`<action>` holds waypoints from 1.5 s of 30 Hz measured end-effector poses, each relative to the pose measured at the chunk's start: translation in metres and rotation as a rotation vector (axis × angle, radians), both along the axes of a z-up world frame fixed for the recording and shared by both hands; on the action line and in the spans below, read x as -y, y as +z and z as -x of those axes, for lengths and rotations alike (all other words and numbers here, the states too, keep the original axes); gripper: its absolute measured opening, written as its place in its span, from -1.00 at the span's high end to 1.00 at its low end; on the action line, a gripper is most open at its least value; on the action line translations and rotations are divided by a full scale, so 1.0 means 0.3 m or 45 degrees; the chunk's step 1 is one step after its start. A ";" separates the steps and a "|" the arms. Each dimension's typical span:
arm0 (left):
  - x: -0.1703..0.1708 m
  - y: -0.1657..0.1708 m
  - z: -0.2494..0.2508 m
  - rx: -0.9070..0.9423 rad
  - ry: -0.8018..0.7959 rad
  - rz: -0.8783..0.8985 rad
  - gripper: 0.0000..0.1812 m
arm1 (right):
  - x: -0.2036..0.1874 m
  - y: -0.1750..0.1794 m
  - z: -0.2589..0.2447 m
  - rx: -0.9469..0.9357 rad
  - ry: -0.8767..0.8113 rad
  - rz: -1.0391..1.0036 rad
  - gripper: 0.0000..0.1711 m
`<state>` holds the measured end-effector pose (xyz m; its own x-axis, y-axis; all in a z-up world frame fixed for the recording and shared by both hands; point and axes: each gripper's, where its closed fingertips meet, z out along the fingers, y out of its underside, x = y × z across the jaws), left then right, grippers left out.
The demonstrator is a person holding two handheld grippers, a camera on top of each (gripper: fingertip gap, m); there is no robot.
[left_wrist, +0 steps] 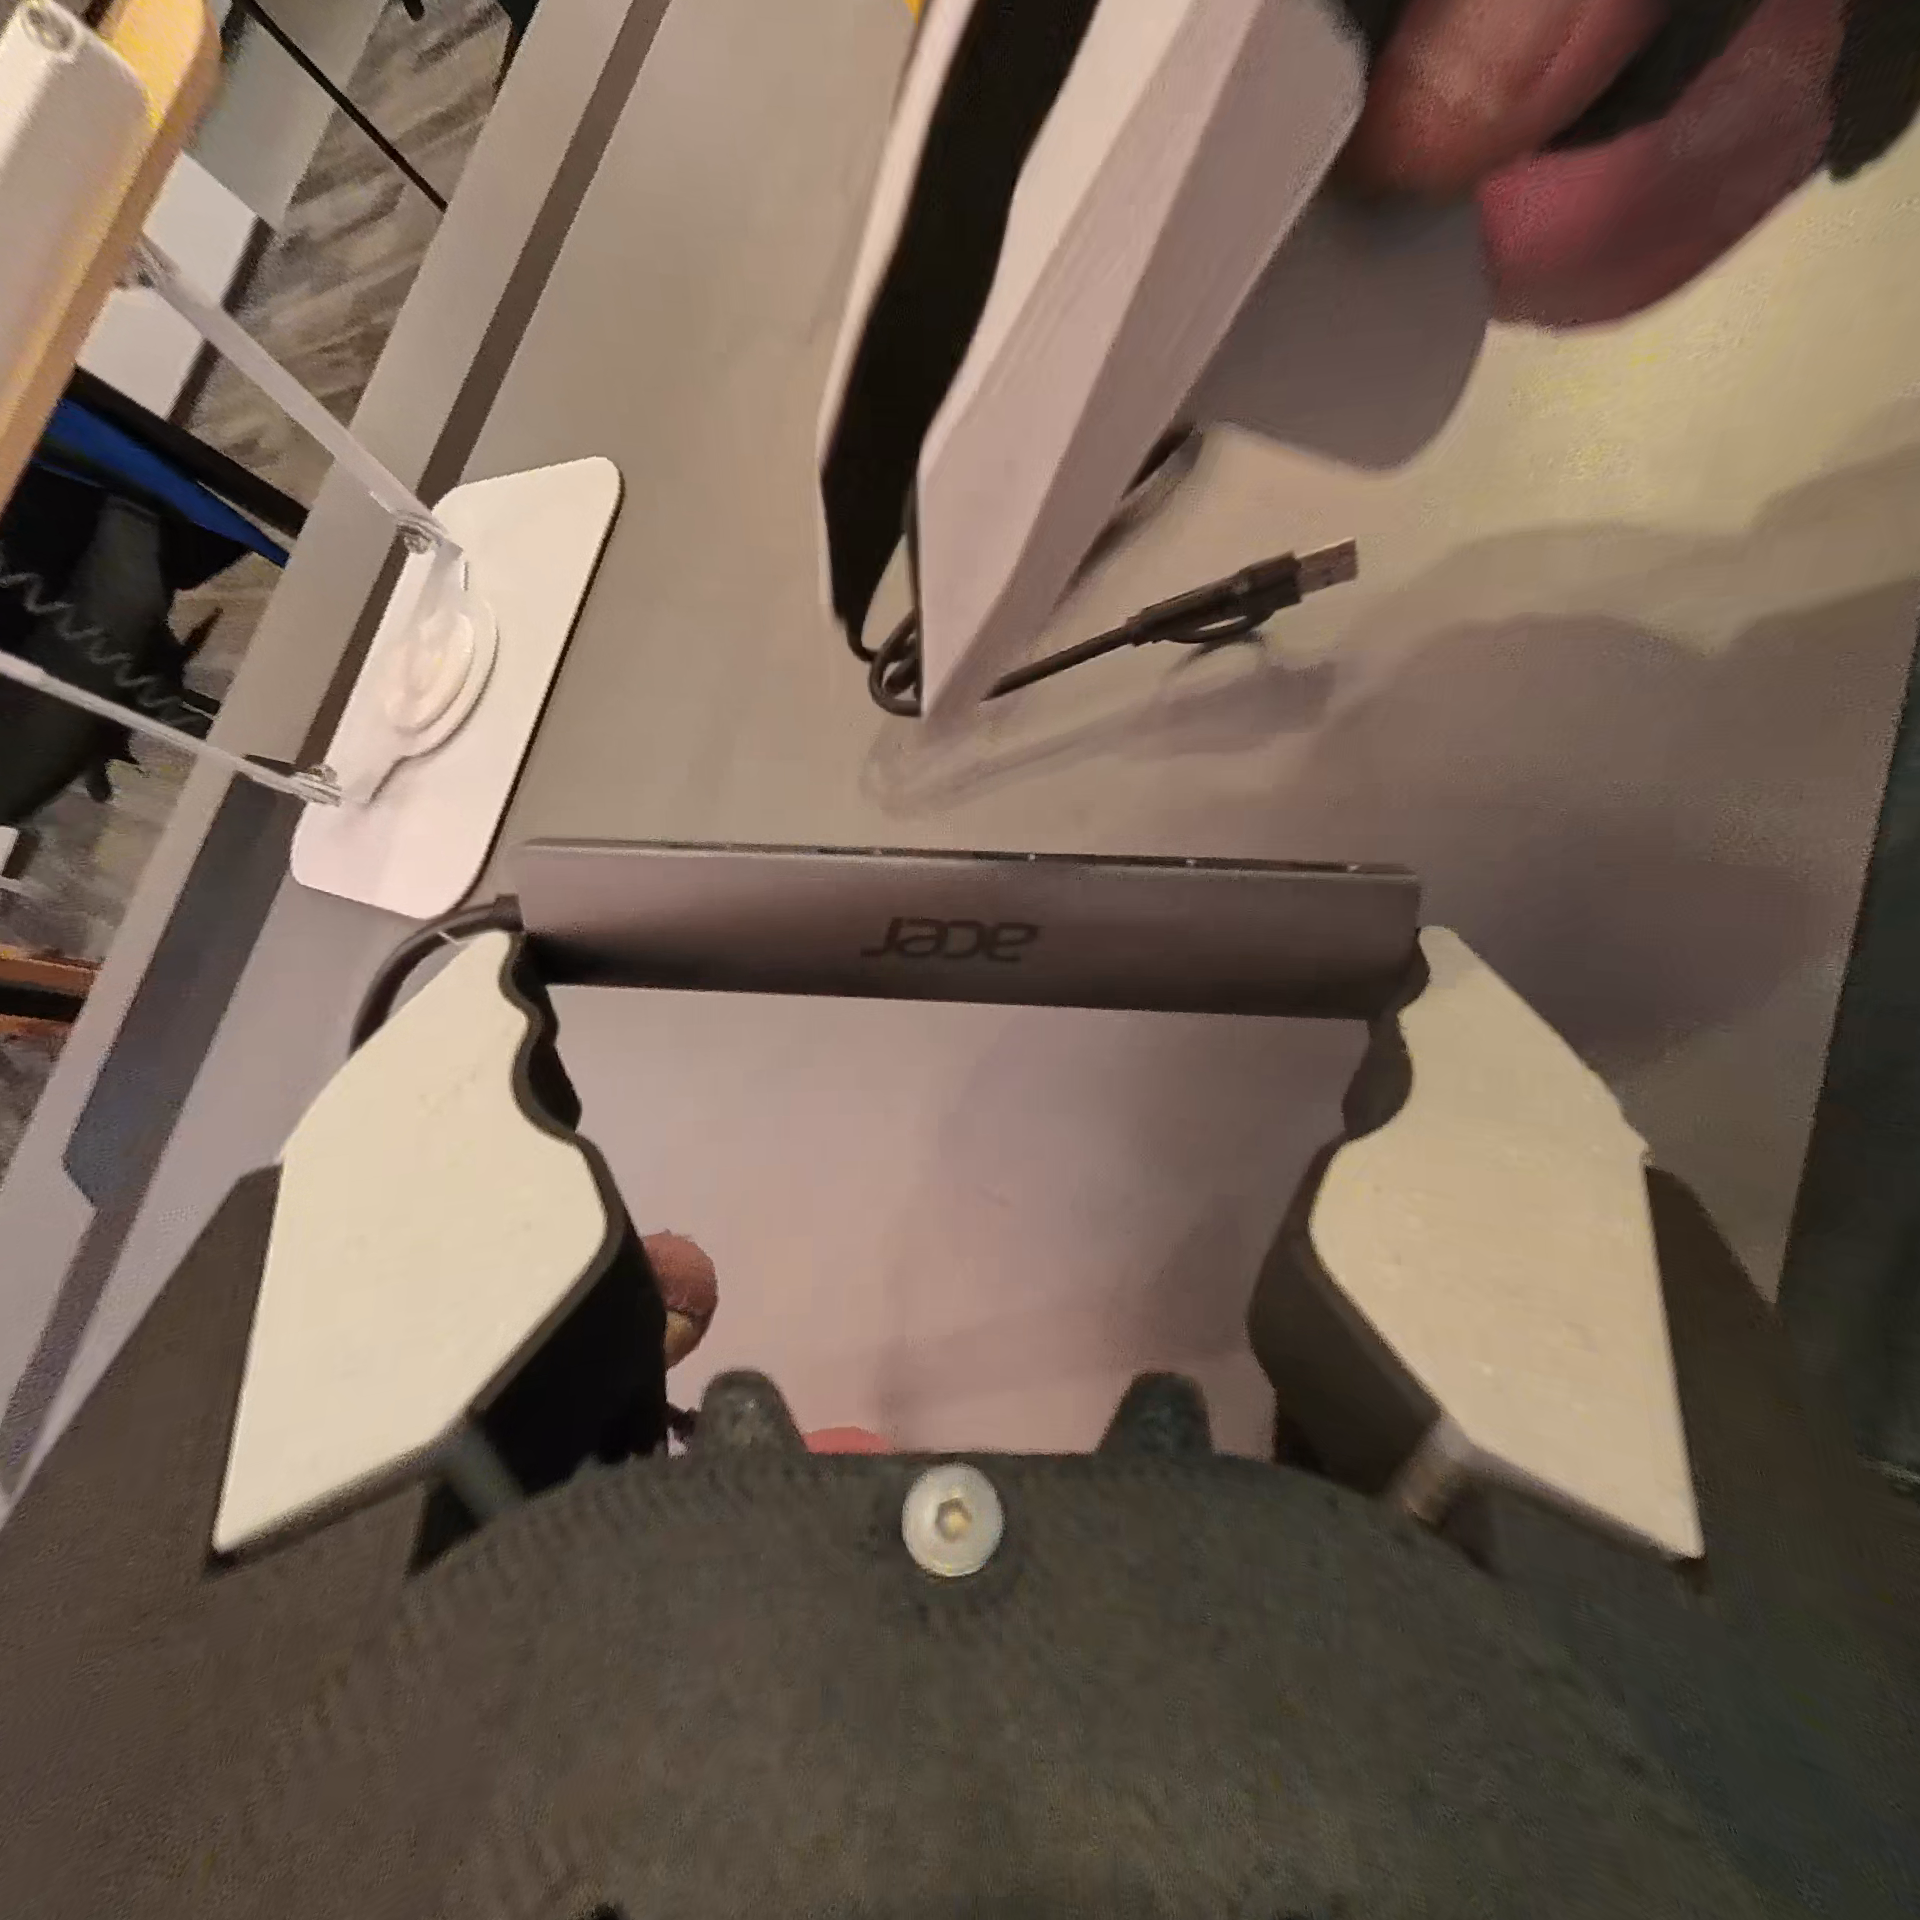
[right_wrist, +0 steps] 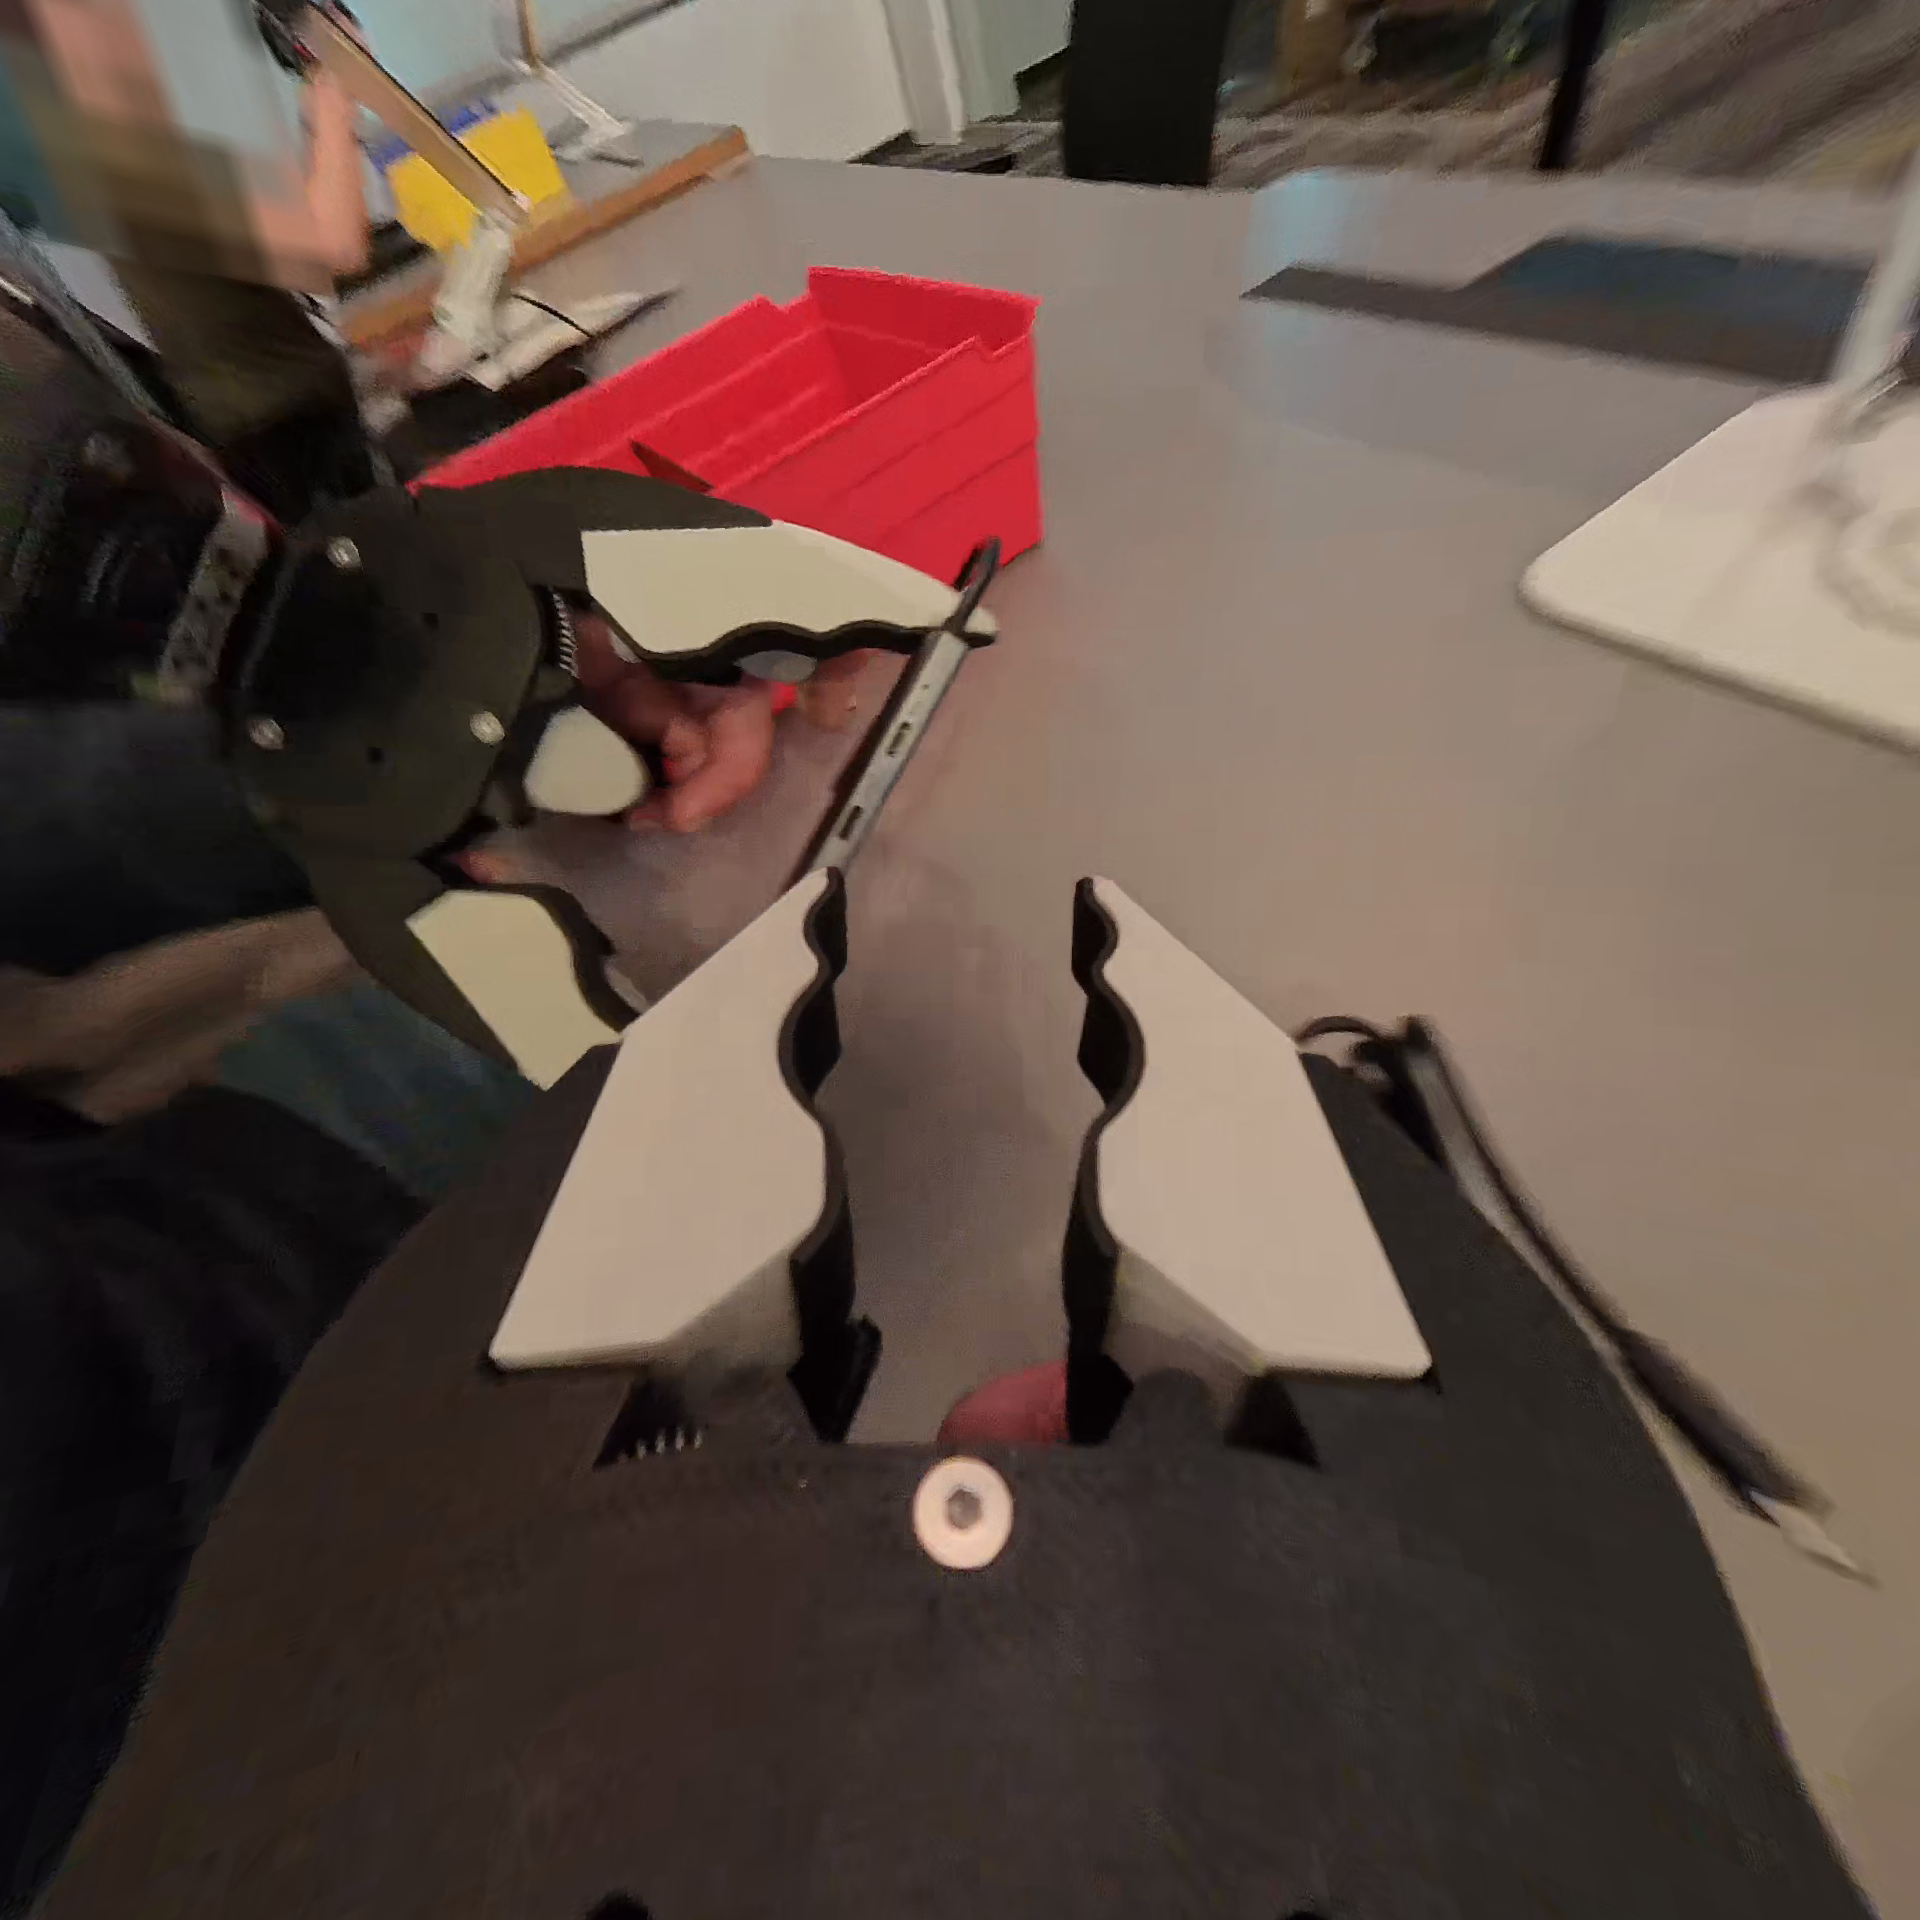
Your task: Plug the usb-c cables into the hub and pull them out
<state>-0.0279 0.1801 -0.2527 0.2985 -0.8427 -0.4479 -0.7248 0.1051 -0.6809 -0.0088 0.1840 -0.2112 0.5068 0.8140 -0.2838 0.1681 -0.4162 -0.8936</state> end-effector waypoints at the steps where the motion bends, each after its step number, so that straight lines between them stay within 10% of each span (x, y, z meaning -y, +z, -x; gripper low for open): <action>1: 0.001 -0.002 0.002 0.010 0.001 0.025 -0.58 | -0.014 0.017 -0.038 0.065 -0.031 -0.097 0.52; 11: 0.002 -0.034 0.010 0.010 0.012 0.113 -0.58 | -0.124 -0.049 -0.463 1.117 -0.180 -0.710 0.69; 17: 0.007 -0.040 0.015 0.010 0.015 0.128 -0.58 | -0.132 -0.168 -0.519 1.002 -0.315 -0.377 0.65; 30: 0.010 -0.058 0.011 0.037 0.018 0.158 -0.58 | -0.163 -0.179 -0.407 -0.007 -0.559 0.049 0.82; 37: 0.012 -0.062 0.008 0.034 0.017 0.159 -0.58 | -0.171 -0.139 -0.392 0.008 -0.516 -0.005 0.89; 45: 0.010 -0.037 0.007 0.043 0.015 0.141 -0.58 | -0.189 0.059 -0.443 0.741 -0.163 -0.263 0.91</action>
<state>-0.0301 0.1770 -0.2640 0.3218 -0.8828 -0.3421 -0.7022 0.0198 -0.7117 0.1239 0.2408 -0.1935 0.6276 0.7454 0.2245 0.6115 -0.2935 -0.7348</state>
